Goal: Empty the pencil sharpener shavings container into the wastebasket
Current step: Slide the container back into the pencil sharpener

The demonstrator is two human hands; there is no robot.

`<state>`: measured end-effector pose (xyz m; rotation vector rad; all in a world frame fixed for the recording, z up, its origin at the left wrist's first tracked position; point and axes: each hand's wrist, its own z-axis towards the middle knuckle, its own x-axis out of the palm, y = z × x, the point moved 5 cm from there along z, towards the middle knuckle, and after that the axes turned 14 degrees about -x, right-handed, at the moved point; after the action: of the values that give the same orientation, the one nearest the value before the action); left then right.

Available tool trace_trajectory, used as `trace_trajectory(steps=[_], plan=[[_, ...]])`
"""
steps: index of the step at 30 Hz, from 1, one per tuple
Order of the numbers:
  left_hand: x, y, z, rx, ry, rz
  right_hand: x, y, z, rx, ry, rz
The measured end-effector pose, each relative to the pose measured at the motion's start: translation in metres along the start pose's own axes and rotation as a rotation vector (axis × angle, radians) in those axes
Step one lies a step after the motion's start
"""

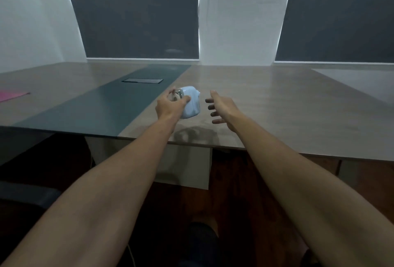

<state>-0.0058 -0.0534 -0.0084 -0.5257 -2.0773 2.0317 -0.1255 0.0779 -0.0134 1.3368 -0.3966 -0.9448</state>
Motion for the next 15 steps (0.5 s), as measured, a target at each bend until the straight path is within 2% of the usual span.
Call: trace_trajectory(steps=[6,15], plan=[[-0.035,0.013,0.008,0.087,-0.228,0.181,0.015,-0.011,0.006,-0.01,-0.033,0.017],[-0.036,0.034,0.01,0.131,-0.218,0.273,0.002,-0.028,0.006,0.024,-0.068,0.014]])
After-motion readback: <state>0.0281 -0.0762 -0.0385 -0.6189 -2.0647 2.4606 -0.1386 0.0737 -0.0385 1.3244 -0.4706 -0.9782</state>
